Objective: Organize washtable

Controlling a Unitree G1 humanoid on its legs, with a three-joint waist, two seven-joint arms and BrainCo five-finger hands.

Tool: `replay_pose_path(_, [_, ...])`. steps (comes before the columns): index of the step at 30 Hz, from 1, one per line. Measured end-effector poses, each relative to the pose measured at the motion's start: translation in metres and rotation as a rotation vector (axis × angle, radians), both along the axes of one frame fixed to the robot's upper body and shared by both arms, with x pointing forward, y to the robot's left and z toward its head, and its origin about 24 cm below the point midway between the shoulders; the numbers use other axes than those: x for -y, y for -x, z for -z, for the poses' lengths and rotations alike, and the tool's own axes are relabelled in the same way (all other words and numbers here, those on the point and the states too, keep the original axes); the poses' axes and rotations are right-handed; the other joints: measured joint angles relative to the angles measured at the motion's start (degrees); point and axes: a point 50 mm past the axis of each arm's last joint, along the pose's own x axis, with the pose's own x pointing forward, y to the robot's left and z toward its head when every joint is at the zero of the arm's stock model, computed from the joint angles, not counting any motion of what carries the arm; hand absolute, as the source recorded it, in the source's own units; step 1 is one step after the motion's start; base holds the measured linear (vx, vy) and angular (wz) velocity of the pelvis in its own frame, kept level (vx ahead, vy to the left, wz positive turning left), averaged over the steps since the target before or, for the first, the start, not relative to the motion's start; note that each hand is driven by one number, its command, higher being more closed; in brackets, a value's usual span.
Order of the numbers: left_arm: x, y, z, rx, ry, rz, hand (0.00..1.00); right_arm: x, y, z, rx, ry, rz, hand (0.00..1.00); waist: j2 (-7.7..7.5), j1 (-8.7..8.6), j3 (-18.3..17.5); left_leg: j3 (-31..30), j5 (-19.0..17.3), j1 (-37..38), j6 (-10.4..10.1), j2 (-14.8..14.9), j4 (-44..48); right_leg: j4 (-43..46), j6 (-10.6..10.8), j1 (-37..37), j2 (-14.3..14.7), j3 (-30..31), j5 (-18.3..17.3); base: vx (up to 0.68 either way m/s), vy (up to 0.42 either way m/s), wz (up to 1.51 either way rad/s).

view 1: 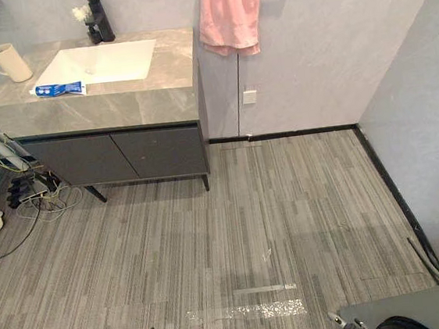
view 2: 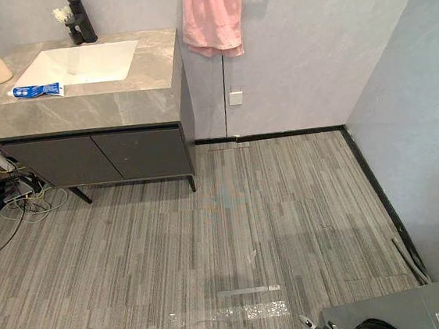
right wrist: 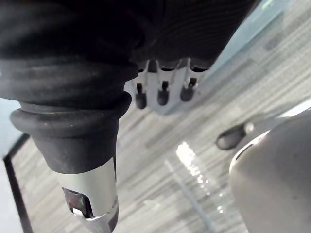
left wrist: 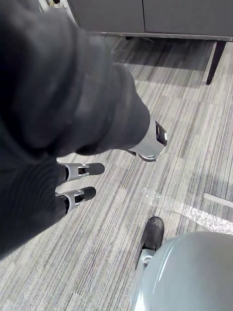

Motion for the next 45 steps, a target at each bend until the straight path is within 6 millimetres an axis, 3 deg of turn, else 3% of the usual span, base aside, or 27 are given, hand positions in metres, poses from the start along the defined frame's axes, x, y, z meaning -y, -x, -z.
replay_pose_path(6, [0.004, -0.005, 0.0, 0.016, 0.008, 0.005, 0.0, -0.001, -0.01, -0.002, 0.024, 0.001, -0.009, 0.0, 0.2, -1.07, 0.4, 1.2, 0.0, 0.5, -0.1, 0.5, -0.1, -0.6, -0.2, 0.6, 0.1, 0.0, 0.7, -0.06, -0.007, -0.02])
replay_pose_path(13, [0.006, -0.008, -0.001, 0.027, 0.008, 0.014, 0.0, -0.005, -0.014, -0.002, 0.034, -0.003, -0.013, 0.0, -0.11, -1.1, 0.8, 3.0, 0.0, 0.7, 0.0, 0.3, -0.5, -3.1, 0.0, 1.1, 0.2, 0.8, 3.2, -0.11, 0.004, -0.1])
replay_pose_path(17, [0.014, -0.017, -0.002, 0.056, 0.056, -0.024, 0.0, -0.008, -0.033, -0.01, 0.108, -0.003, -0.021, 0.0, -0.07, -1.14, 0.8, 3.9, -0.3, 0.7, -0.1, 0.5, -0.5, -3.4, 0.0, 0.7, 0.3, 1.4, 3.2, -0.06, -0.01, -0.11])
replay_pose_path(19, [0.016, -0.032, -0.01, 0.127, 0.067, -0.016, 0.0, -0.009, -0.052, -0.018, 0.186, 0.0, -0.037, 0.0, -0.05, -1.14, 0.8, 4.0, -0.4, 0.3, -0.1, 0.5, -0.5, -3.8, 0.0, 0.4, 0.4, 1.4, 3.2, -0.02, -0.017, -0.05])
replay_pose_path(24, [0.027, -0.11, -0.062, 0.497, 0.126, -0.022, 0.0, -0.01, -0.13, -0.067, 0.497, 0.021, -0.07, 0.0, -0.01, -1.13, 0.9, 4.0, -0.3, -0.4, 0.1, 0.5, -0.1, -3.8, -0.1, -0.3, 0.5, 1.4, 3.3, 0.04, -0.009, -0.01])
replay_pose_path(28, [0.025, -0.147, -0.105, 0.715, 0.135, -0.004, 0.0, -0.015, -0.168, -0.105, 0.685, 0.034, -0.114, 0.0, 0.24, -1.13, 0.7, 5.0, -0.2, -0.1, 0.1, 0.4, -0.1, -3.7, -0.1, -0.1, 0.4, 1.4, 3.4, 0.1, -0.021, -0.1])
replay_pose_path(30, [0.028, -0.156, -0.119, 0.779, 0.134, 0.031, 0.0, -0.015, -0.176, -0.117, 0.743, 0.042, -0.119, 0.0, 0.58, -1.13, 0.5, 5.4, -0.2, 0.2, 0.1, 0.5, 0.0, -3.5, -0.1, 0.0, 0.4, 1.3, 3.4, 0.08, -0.023, -0.07])
replay_pose_path(37, [0.044, -0.158, -0.124, 0.802, 0.171, 0.078, 0.0, -0.019, -0.179, -0.126, 0.778, 0.069, -0.185, 0.0, 2.09, -1.27, -0.5, 5.5, -0.2, 1.6, 0.1, 0.7, 0.0, -1.0, -0.1, -0.2, 0.4, 1.2, 3.4, 0.05, -0.018, -0.05])
replay_pose_path(40, [0.046, -0.154, -0.121, 0.787, 0.174, 0.086, 0.0, -0.016, -0.169, -0.119, 0.741, 0.09, -0.194, 0.0, 2.04, -1.26, -0.5, 5.5, -0.3, 1.6, 0.1, 0.7, 0.0, -0.5, -0.1, -0.4, 0.0, 0.6, 3.4, 0.0, -0.01, 0.04])
replay_pose_path(45, [0.043, -0.132, -0.105, 0.701, 0.163, 0.054, 0.0, -0.017, -0.141, -0.098, 0.64, 0.084, -0.181, 0.0, 2.16, -1.21, -0.7, 5.5, -0.3, 0.7, 0.2, 0.5, 0.0, 0.3, -0.1, -1.7, 0.0, 0.0, 3.3, -0.04, -0.017, -0.02])
